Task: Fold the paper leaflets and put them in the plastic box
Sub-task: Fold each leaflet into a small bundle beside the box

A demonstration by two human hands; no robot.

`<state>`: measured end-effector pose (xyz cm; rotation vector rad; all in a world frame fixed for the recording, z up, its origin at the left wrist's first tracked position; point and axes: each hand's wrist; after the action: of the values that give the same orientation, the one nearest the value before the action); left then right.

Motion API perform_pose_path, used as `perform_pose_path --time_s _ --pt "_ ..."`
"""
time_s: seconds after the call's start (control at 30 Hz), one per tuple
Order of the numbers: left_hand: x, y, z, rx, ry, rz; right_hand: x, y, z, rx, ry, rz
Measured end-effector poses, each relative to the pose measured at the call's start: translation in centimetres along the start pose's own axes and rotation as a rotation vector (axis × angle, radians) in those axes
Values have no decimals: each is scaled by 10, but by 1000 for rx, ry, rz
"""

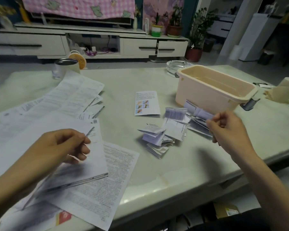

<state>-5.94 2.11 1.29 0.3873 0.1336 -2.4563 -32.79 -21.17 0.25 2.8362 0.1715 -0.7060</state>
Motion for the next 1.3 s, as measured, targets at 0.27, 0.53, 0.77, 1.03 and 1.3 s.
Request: perform_pose_path --time_s 0.27,0.53,0.77,1.03,1.3 --pt "-51 -3 -34 94 805 174 75 -69 -64 -340 131 -475" --pt "-55 -24 -64 -184 1050 -182 130 -102 -79 -463 -62 -741" --pt "-53 -30 -63 -47 1123 -148 154 -110 -82 -408 -35 -787" --pt "-55 -30 -47 248 644 113 164 -109 -77 -315 42 -797" --pt "-45 -46 8 40 -436 82 159 -106 -88 160 489 -764"
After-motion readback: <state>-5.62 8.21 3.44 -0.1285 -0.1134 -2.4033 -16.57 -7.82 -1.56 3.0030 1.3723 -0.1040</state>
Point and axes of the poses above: each hand's wrist, its own y-axis towards the middle knuckle, its own x-axis out of the palm, z = x × y, and after that the axes turned 6 degrees about x, right-handed
